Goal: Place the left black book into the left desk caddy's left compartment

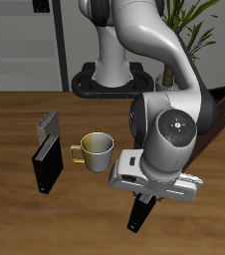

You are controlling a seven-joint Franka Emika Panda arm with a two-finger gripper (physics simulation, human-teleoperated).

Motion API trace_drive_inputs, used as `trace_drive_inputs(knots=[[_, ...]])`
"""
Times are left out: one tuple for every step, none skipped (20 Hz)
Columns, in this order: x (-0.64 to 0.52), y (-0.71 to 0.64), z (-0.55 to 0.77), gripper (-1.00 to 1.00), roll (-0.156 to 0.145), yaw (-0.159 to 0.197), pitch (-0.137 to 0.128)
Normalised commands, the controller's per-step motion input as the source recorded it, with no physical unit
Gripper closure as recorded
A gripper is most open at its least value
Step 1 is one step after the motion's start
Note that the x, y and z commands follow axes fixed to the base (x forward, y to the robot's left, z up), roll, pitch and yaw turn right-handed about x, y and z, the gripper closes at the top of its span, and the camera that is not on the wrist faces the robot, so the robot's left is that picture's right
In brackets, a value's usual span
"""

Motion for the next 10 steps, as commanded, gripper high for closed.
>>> trace_drive_inputs(knots=[[0.08,0.07,0.00,1.00,0.000,0.000,0.000],[-0.34,-0.28,0.92,1.00,-0.017,0.029,-0.114],[-0.17,-0.06,0.61,1.00,-0.007,0.006,-0.102],[0.07,0.06,0.00,1.00,0.000,0.000,0.000],[-0.20,-0.05,0.64,1.00,0.032,0.061,-0.100],[-0.04,-0.04,0.34,1.00,-0.031,0.009,-0.019],[-0.32,-0.22,0.95,1.00,-0.093,-0.008,-0.088],[-0.31,-0.03,0.92,1.00,0.025,0.038,-0.138],[-0.50,-0.27,1.08,1.00,-0.079,-0.025,-0.097],[-0.42,-0.18,0.82,1.00,-0.121,-0.055,-0.039]])
